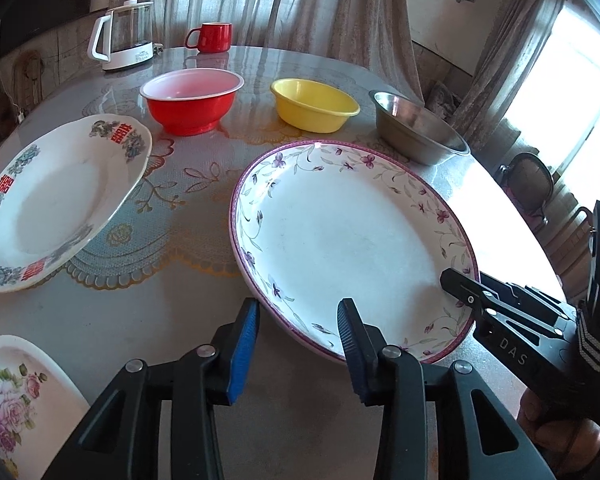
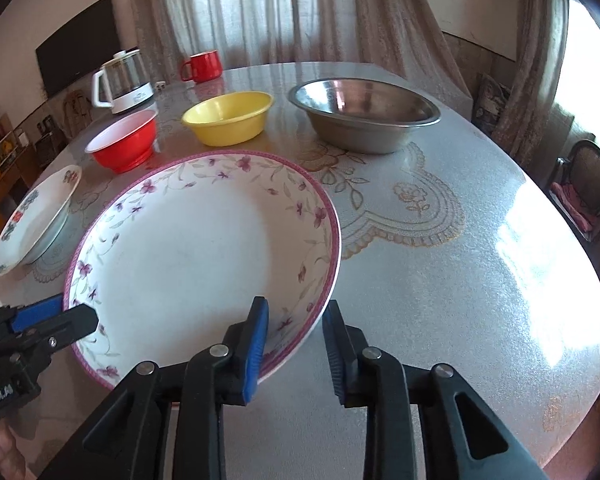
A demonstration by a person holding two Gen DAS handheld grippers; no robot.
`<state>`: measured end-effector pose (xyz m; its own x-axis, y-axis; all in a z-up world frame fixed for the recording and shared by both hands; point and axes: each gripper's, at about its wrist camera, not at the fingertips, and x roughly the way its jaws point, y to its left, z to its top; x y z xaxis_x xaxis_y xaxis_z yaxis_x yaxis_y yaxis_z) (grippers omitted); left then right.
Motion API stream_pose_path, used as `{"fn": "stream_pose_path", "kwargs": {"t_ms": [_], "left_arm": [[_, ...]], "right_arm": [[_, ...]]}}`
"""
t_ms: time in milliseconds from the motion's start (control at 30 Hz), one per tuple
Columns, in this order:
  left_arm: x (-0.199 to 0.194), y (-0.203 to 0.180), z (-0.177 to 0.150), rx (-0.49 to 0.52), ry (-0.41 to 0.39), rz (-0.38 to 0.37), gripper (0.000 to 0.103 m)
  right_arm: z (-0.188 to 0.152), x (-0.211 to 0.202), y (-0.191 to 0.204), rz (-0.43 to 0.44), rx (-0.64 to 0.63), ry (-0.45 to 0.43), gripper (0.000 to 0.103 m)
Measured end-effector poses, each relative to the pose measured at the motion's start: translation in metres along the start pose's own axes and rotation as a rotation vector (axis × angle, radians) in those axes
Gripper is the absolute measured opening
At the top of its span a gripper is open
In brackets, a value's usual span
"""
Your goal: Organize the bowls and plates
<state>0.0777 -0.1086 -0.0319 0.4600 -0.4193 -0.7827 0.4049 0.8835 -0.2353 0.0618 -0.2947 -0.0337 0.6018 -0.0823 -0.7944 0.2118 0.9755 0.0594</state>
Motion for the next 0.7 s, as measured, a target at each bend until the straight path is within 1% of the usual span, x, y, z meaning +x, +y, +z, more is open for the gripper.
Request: {"fn": "stream_pose_path", "kwargs": {"t_ms": [67, 167, 267, 400, 500, 567, 700], "left_arm": [[-0.003, -0.001, -0.003, 0.006, -0.003, -0.006, 0.039], [-0.004, 0.000, -0.004, 0.012, -0.012, 0.018, 0.039], [-0.003, 0.008, 0.001, -0.022, -0.010, 0.020, 0.040], [-0.006, 0.021, 0.004, -0.075, -0.012, 0.014, 0.040], [-0.009, 0.030, 0.003, -0.103, -0.018, 0.023, 0.041], [-0.011, 0.029, 0.003, -0.095, -0.021, 0.020, 0.042], [-0.011, 0.026, 0.000, -0.078, -0.027, 0.017, 0.042]], "right_arm": [[-0.002, 0.002, 0.001, 0.016, 0.002, -0.001, 0.028], [-0.001, 0.003, 0.002, 0.023, 0.002, -0.002, 0.028], [-0.001, 0.001, 0.002, 0.053, 0.017, 0.008, 0.028], [-0.001, -0.002, 0.007, 0.089, 0.048, -0.003, 0.028], [0.002, -0.004, 0.017, 0.116, 0.031, -0.015, 0.029], [0.000, 0.002, 0.023, 0.113, 0.007, 0.012, 0.030], [0.000, 0.004, 0.021, 0.116, 0.012, 0.013, 0.031]]}}
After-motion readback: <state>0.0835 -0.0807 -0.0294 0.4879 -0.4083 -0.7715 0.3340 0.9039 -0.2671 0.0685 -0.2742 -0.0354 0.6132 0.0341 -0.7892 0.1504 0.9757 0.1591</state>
